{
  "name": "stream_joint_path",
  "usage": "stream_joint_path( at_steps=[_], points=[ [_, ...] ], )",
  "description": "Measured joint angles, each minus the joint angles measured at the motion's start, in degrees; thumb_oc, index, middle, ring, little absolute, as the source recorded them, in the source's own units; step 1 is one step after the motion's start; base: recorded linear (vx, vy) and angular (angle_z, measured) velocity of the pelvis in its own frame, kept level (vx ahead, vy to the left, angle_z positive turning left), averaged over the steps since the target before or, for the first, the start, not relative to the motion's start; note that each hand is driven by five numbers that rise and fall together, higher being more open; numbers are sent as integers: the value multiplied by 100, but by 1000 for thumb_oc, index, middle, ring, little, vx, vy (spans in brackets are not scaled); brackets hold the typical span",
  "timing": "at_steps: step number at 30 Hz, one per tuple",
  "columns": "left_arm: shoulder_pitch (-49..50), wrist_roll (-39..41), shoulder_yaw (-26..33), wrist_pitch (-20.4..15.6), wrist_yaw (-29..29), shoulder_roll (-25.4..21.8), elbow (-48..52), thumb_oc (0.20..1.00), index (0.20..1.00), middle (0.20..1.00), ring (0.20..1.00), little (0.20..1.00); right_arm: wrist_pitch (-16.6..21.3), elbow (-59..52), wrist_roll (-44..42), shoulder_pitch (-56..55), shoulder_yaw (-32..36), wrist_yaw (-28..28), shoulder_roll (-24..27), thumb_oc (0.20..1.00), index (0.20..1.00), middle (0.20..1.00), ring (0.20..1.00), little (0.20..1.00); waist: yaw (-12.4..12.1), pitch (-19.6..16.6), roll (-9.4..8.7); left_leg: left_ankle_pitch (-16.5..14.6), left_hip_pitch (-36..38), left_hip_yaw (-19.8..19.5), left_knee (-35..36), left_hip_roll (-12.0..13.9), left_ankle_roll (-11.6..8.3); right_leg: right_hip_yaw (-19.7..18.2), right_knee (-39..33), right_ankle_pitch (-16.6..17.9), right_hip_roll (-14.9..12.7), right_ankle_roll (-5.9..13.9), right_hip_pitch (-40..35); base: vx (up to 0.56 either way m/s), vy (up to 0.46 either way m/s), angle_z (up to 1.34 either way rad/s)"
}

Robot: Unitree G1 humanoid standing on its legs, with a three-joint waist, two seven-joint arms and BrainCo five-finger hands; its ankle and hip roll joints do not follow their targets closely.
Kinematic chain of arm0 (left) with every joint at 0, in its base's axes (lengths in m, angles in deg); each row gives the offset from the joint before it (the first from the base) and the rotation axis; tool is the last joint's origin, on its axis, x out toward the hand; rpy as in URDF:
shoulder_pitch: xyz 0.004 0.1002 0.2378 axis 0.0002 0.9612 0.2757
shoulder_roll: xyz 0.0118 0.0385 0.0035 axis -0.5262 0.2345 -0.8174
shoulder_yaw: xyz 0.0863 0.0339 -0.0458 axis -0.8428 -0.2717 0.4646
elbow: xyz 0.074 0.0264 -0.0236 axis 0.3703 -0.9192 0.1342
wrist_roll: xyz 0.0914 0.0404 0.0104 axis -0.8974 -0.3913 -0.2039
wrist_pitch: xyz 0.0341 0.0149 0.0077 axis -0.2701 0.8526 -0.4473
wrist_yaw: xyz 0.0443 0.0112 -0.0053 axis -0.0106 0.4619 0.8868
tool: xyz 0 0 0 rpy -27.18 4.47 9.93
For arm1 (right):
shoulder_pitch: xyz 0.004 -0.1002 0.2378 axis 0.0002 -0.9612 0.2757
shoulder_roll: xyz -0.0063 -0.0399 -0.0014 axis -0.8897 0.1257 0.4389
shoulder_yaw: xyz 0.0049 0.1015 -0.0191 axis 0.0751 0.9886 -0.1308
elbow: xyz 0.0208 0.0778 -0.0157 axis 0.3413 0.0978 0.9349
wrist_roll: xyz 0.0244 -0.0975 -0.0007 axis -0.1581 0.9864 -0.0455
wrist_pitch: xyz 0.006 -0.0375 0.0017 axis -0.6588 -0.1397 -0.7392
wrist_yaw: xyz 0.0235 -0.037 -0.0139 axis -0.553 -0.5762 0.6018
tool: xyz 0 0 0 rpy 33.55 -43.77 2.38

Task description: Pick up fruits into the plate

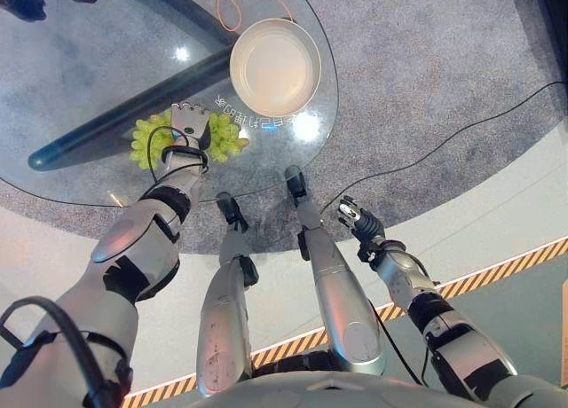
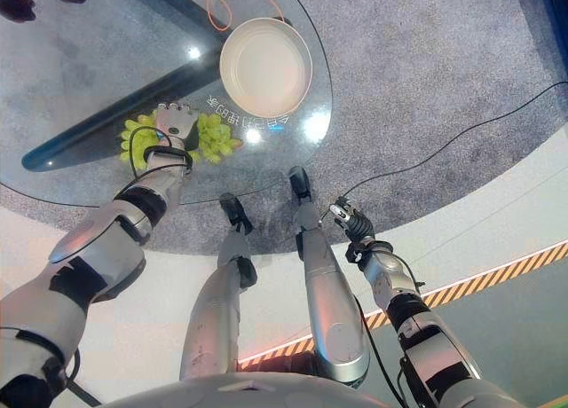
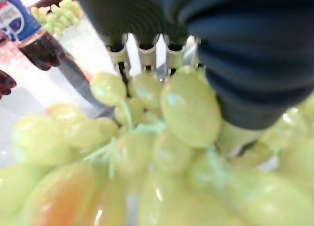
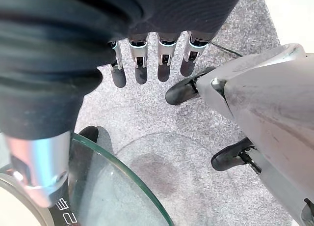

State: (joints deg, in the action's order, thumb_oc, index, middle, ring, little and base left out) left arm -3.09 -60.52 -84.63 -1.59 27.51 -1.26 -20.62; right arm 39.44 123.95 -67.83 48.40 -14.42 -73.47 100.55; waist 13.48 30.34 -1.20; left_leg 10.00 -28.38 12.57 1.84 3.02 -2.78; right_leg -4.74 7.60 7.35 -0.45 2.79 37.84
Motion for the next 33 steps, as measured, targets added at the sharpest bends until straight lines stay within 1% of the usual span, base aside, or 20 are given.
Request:
stream_joint_path(
  at_steps=[5, 10, 14, 17, 22, 23, 26, 27, 28, 30, 33],
  points=[
    [136, -52, 2, -30, -39, 82, -223, 200, 200, 200, 200, 200, 5, 17, -64, 21, -6, 49, 0, 1000, 1000, 1000, 1000, 1000, 50, -2, -13, -11, -9, -4, -39, 2, 2, 0, 22, 0, -1, 0, 0, 0, 0, 0],
    [250, -29, 10, -63, -10, 121, -328, 200, 200, 200, 200, 200, 6, 31, -106, 36, -7, 60, -5, 1000, 1000, 1000, 1000, 1000, 47, -8, -44, -16, -4, -8, -73, 0, 2, -3, 44, 1, -6, 1, -16, 0, 0, 0],
    [288, 154, 15, -229, 86, 125, -331, 200, 200, 200, 200, 200, 5, 116, -104, 48, -22, 88, -11, 1000, 1000, 1000, 1000, 1000, 48, -1, -77, -33, 97, -27, -106, -2, 10, -6, 44, 2, -9, 0, -150, 17, 36, 2],
    [361, 542, 25, -467, 228, 125, -328, 200, 200, 200, 200, 200, 5, 114, -101, 58, -68, 120, -10, 1000, 1000, 1000, 1000, 1000, 32, -1, -104, -60, 291, -20, -107, -2, 10, -14, 8, 0, -10, 1, -351, 21, 48, -1],
    [498, 1665, 310, -1141, 450, 30, -189, 200, 200, 200, 200, 200, -9, 142, -63, 56, -102, 128, -12, 1000, 1000, 1000, 1000, 1000, -91, -2, -105, -106, 696, -55, -102, 0, -22, 22, -106, -22, -24, 30, -823, 36, 46, 3],
    [504, 1716, 350, -1194, 459, 7, -171, 200, 200, 200, 200, 200, -10, 141, -55, 56, -102, 129, -13, 1000, 1000, 1000, 1000, 1000, -99, -2, -105, -108, 717, -62, -102, 0, -24, 31, -124, -22, -26, 31, -859, 54, 46, 7],
    [771, 2237, 820, -1530, 470, -197, 247, 200, 200, 200, 200, 200, -21, 179, 9, -2, -99, 101, -24, 1000, 1000, 1000, 1000, 1000, -190, -1, -104, -102, 1064, -118, -12, -1, -21, 99, -252, -20, -59, 30, -1246, 65, 47, 8],
    [849, 2355, 879, -1603, 493, -229, 353, 200, 200, 200, 200, 200, -16, 181, 22, -54, -98, 95, -20, 1000, 1000, 1000, 1000, 1000, -232, -2, -103, -106, 1192, -143, 17, 2, -27, 127, -290, -21, -42, 28, -1399, 87, 57, 17],
    [964, 2503, 1059, -1745, 482, -277, 500, 200, 200, 200, 200, 200, -18, 218, 30, -93, -99, 85, -30, 1000, 1000, 1000, 1000, 1000, -244, -1, -101, -106, 1325, -206, 57, 2, -31, 214, -368, -21, -54, 28, -1581, 76, 51, 22],
    [1100, 2730, 1215, -1826, 453, -345, 800, 200, 200, 200, 200, 200, -15, 222, 67, -162, -90, 39, -28, 1000, 1000, 1000, 1000, 1000, -344, -1, -101, -109, 1524, -260, 101, -9, -36, 262, -461, -18, -68, 23, -1815, 68, 40, 16],
    [1274, 2927, 1319, -1999, 429, -499, 1089, 200, 200, 200, 200, 200, -11, 199, 88, -234, -92, 34, -43, 1000, 1000, 1000, 1000, 1000, -407, -3, -97, -94, 1697, -337, 160, -20, -22, 352, -485, -4, -86, 2, -2018, 58, 50, 14]
  ],
)
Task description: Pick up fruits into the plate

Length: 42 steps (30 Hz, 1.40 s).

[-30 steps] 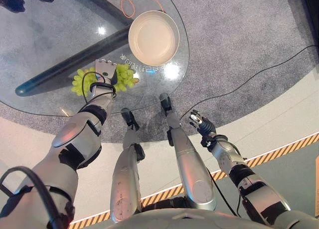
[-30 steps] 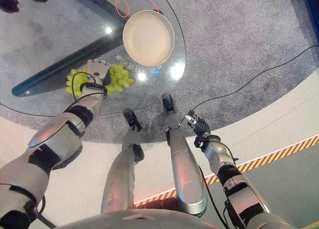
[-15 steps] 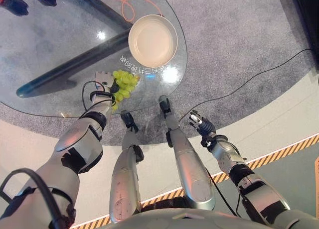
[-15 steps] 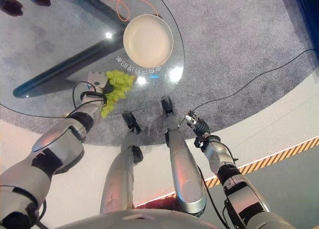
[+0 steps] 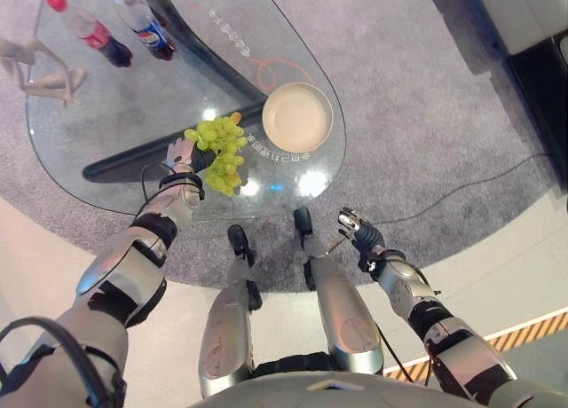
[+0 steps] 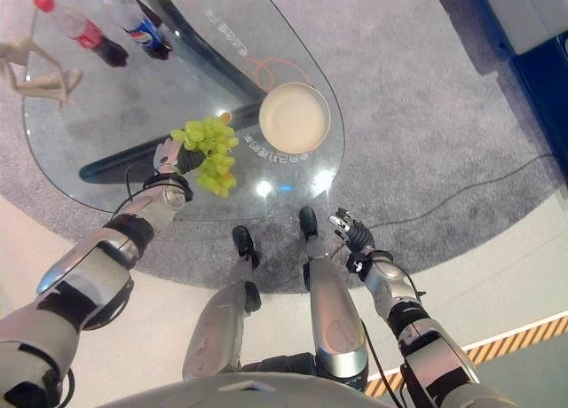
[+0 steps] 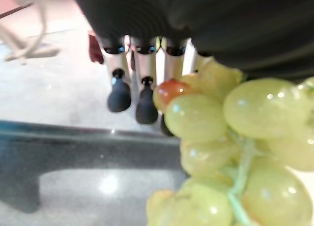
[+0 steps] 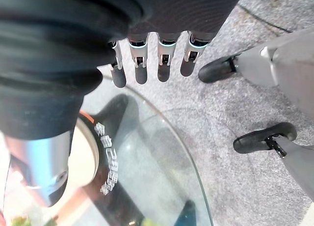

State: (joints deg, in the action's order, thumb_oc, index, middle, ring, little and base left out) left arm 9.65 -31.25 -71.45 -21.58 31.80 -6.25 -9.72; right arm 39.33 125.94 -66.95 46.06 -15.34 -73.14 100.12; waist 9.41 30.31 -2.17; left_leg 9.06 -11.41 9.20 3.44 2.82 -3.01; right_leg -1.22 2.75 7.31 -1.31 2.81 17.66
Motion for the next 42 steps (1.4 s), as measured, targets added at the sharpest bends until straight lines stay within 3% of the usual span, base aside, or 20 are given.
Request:
stream_joint_path(
  at_steps=[7, 13, 19, 25, 30, 35, 42],
  points=[
    [583, 463, 625, -279, -406, -467, 1331, 200, 200, 200, 200, 200, 8, -379, 214, -352, 207, -19, 6, 1000, 1000, 1000, 1000, 1000, -239, -28, 42, 20, 417, -160, 115, 11, 12, 181, -208, -2, -22, -1, -537, 69, 39, 12],
    [1279, 586, 1144, -304, -897, -763, 2741, 200, 200, 200, 200, 200, -25, -1673, 382, -695, 395, -2, 89, 1000, 1000, 1000, 1000, 1000, -326, -125, 129, -40, 814, -285, 165, 38, -51, 303, -443, 5, -39, -8, -1092, 90, -8, 12],
    [2270, 640, 1554, -423, -1603, -896, 3906, 200, 200, 200, 200, 200, -161, -2796, 795, -1178, 692, 431, 347, 1000, 1000, 1000, 1000, 1000, -490, -1049, 200, -165, 1025, -424, 182, 63, -97, 431, -801, 11, -25, -20, -1534, 125, -15, 12],
    [2624, 1003, 1787, -435, -2845, -1077, 4569, 200, 200, 200, 200, 200, -635, -3362, 1011, -1183, 907, 1392, 945, 1000, 1000, 1000, 1000, 1000, -674, -1455, 238, -241, 1381, -581, 196, 58, -89, 637, -803, -143, -43, -19, -1986, 105, -1, 17],
    [2623, 1683, 1795, -395, -4038, -1357, 5133, 200, 200, 200, 200, 200, -1257, -3877, 1049, -1024, 913, 2149, 1428, 1000, 1000, 1000, 1000, 1000, -808, -1774, 245, -281, 1548, -734, 197, 17, -82, 818, -808, -229, -92, 20, -2234, 48, -5, 16],
    [2525, 2279, 1715, -251, -4678, -1373, 5403, 200, 200, 200, 200, 200, -1882, -4058, 840, -691, 684, 2623, 1458, 1000, 1000, 1000, 1000, 1000, -905, -2035, 248, -291, 1653, -810, 198, -18, -65, 941, -830, -303, -135, 50, -2399, 20, 3, 15],
    [2510, 2809, 1517, -129, -4989, -1217, 5534, 200, 200, 200, 200, 200, -2297, -4182, 822, -626, 265, 2888, 1373, 1000, 1000, 1000, 1000, 1000, -950, -2338, 356, -287, 1693, -1002, 198, -86, -53, 1126, -832, -363, -201, 84, -2545, 13, 8, 16]
  ],
)
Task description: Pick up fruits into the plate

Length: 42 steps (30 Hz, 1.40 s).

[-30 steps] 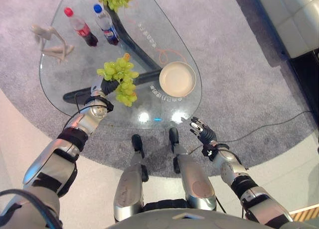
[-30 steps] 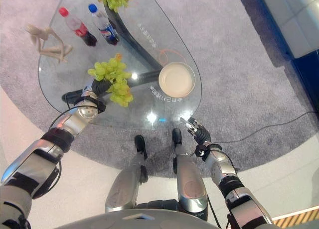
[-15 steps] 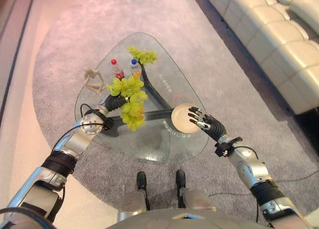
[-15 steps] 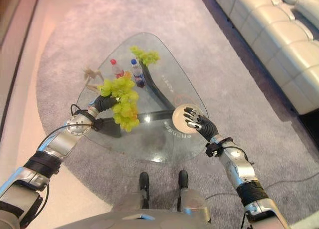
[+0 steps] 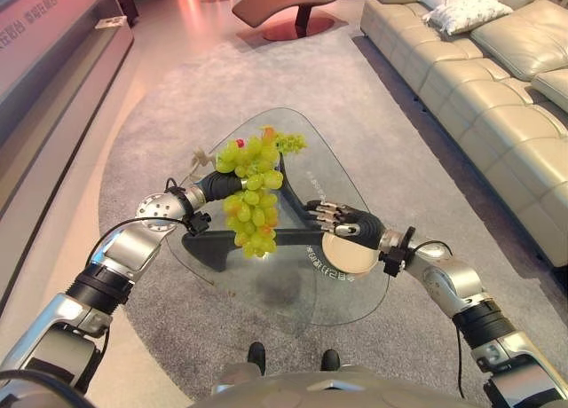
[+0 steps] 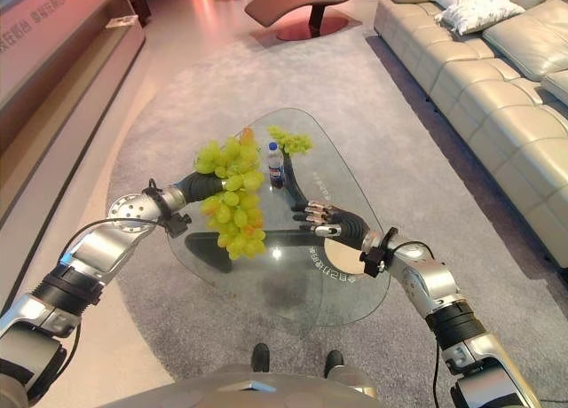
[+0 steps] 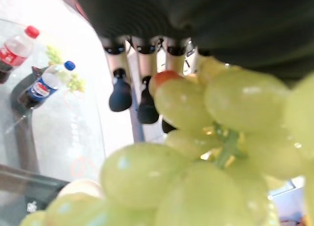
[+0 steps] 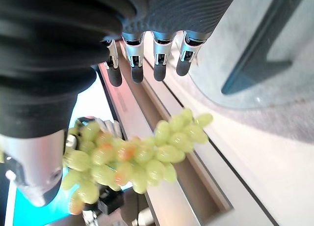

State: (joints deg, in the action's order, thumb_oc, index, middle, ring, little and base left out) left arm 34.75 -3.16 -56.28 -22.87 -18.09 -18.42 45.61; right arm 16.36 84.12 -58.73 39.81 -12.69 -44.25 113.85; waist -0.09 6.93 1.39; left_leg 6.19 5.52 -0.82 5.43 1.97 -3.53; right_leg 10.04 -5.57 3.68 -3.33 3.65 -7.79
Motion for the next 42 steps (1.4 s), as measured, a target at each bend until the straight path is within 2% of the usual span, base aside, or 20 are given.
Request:
stream_joint_path(
  at_steps=[4, 17, 24, 32, 39, 40, 41, 42],
  points=[
    [-54, 123, -44, 114, -105, 293, 241, 200, 200, 200, 200, 200, -94, 0, 0, 68, -185, -3, -141, 1000, 1000, 1000, 1000, 1000, -59, -24, 19, 3, 40, -22, 0, -15, 5, 14, 0, -5, -12, 7, -55, 3, 1, 3],
    [-141, 526, -229, 355, -181, 782, 621, 200, 200, 200, 200, 200, -115, 24, 0, 112, -412, -46, -706, 1000, 1000, 1000, 1000, 1000, -77, -112, 51, 12, 35, -57, 0, -14, 19, 47, 4, 10, -9, -15, -70, 0, 0, 0],
    [-141, 697, -233, 495, -246, 969, 680, 200, 200, 200, 200, 200, -215, 22, -54, 111, -596, -61, -723, 1000, 1000, 1000, 1000, 1000, -131, -116, 51, 15, 38, -61, 0, -14, 23, 53, 23, 10, -9, -15, -82, 0, 0, 0],
    [-141, 742, -234, 589, -351, 986, 679, 200, 200, 200, 200, 200, -532, -174, -942, 100, -680, 226, -845, 1000, 1000, 1000, 1000, 1000, -130, -118, 52, 15, 36, -61, 0, -14, 24, 52, 25, 5, -9, -9, -80, 0, 0, 0],
    [-140, 742, -234, 589, -384, 992, 679, 200, 200, 200, 200, 200, -605, -412, -1368, 88, -859, 386, -923, 1000, 1000, 1000, 1000, 1000, -140, -131, 53, 15, 36, -62, 0, -14, 25, 51, 25, 8, -9, -12, -80, 0, 0, 0],
    [-140, 742, -234, 589, -387, 992, 679, 200, 200, 200, 200, 200, -605, -414, -1368, 87, -858, 386, -923, 564, 564, 564, 564, 564, -141, -137, 53, 15, 36, -62, 0, -14, 25, 50, 25, 8, -9, -12, -80, 0, 0, 0],
    [-138, 742, -234, 589, -388, 992, 679, 200, 200, 200, 200, 200, -605, -414, -1370, 82, -858, 386, -915, 203, 203, 203, 203, 203, -138, -142, 56, 15, 37, -61, 0, -14, 25, 48, 25, 6, -9, -9, -80, 0, 0, 0],
    [-138, 742, -234, 589, -388, 992, 679, 200, 200, 200, 200, 200, -605, -415, -1371, 75, -858, 386, -914, 200, 200, 200, 200, 200, -137, -145, 59, 15, 37, -60, 0, -14, 25, 47, 25, 3, -9, -6, -80, 0, 0, 0]
  ],
)
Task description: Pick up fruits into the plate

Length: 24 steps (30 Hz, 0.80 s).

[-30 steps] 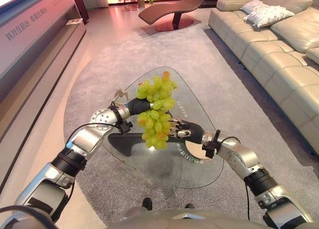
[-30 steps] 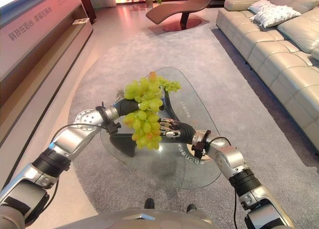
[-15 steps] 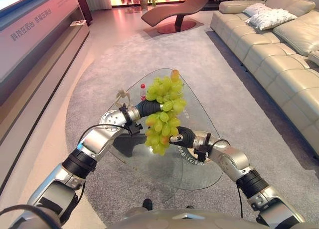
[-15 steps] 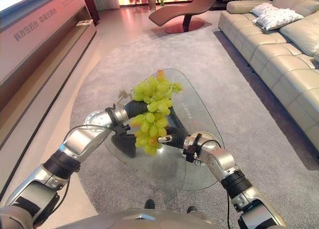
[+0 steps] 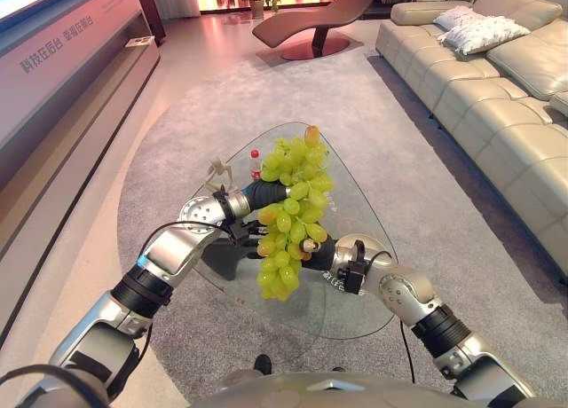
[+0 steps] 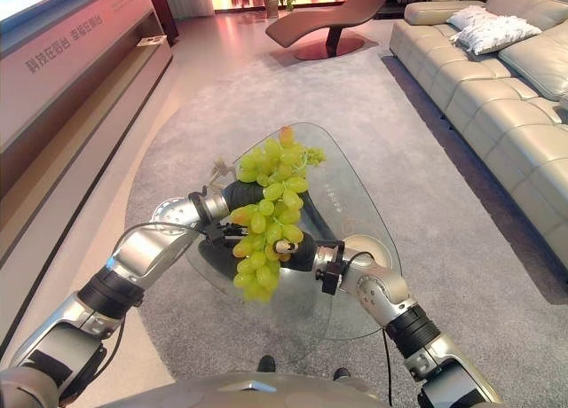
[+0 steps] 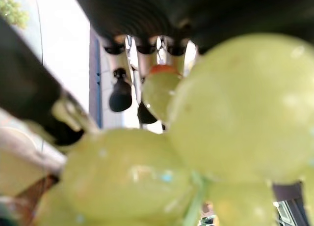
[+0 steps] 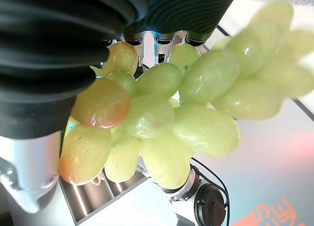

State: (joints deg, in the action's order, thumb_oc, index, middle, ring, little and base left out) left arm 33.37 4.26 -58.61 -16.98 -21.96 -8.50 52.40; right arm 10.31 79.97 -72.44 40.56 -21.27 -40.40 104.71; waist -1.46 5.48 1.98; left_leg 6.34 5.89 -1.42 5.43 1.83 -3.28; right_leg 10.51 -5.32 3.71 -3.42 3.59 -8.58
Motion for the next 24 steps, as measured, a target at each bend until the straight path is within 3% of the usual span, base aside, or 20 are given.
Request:
stream_joint_path(
  at_steps=[22, 23, 24],
  points=[
    [52, -1, 6, 20, 20, 5, -2, 200, 200, 200, 200, 200, 8, -14, -119, -163, -42, 53, 9, 200, 200, 200, 200, 200, 2, -50, 41, 3, 0, -1, 0, 1, 5, -2, 0, -10, 1, 14, -1, 0, 0, 0],
    [74, -1, 5, 26, 20, 5, -2, 347, 347, 347, 347, 347, 8, -14, -119, -178, -42, 45, 12, 200, 200, 200, 200, 200, 3, -50, 41, 3, 0, 0, 0, 1, 5, -2, 0, -10, 1, 14, -1, 0, 0, 0],
    [93, -1, 7, 34, 38, 5, -2, 937, 937, 937, 937, 937, 23, -14, -117, -200, -42, 11, 19, 200, 200, 200, 200, 200, 5, -50, 41, 3, 1, 0, 0, 1, 6, -3, 0, -10, 1, 14, -1, 0, 0, 0]
  ],
)
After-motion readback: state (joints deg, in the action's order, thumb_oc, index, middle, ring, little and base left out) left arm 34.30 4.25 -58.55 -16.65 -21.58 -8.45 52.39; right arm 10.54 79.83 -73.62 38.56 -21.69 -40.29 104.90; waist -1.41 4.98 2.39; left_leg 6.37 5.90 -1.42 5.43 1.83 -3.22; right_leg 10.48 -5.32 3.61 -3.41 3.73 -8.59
